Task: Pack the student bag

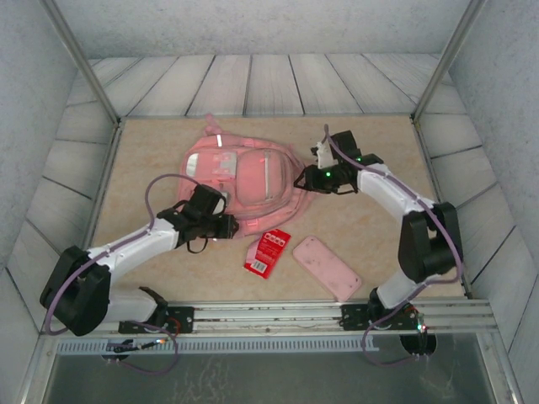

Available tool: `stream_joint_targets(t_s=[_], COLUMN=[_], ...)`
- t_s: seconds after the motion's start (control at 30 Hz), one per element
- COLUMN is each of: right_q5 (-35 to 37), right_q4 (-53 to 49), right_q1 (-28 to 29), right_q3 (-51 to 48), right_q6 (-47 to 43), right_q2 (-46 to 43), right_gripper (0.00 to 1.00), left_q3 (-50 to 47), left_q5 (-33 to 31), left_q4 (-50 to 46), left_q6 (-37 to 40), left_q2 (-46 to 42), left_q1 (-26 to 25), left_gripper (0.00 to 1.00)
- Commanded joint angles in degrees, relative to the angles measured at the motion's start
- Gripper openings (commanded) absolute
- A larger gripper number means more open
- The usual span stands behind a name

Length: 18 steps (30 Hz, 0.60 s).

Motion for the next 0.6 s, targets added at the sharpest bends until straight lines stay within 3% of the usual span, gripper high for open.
stream_joint_targets(t_s=[0.0,0.17,0.37,0.57], right_q5=[6.1,13.6,17.8,22.5], right_q4=[-6.4,-8.9,-12.4,-15.1], right_q1=[0.3,5.5,10.3,16.9], right_q3=[-4.3,-11.2,-15.2,-19.0], right_q6=[-3.7,-6.2,-1.7,3.2], right_q2=[-6.7,-17.4,-22.9,-18.6], right_gripper=[0.6,0.93,1.0,1.0], left_q3=[0.0,-1.6,-0.9,1.0], left_q5=[4.1,4.5,-0.1,-5.0], left_q4=[-1.2,2.1,3.2,2.9], left_q6=[3.5,3.8,3.9,4.5], left_q2=[-1.0,-4.3,-7.6,-9.8], left_q1=[0.1,0.1,0.3,0.8], left_gripper=[0.55,0.7,0.81,0.85])
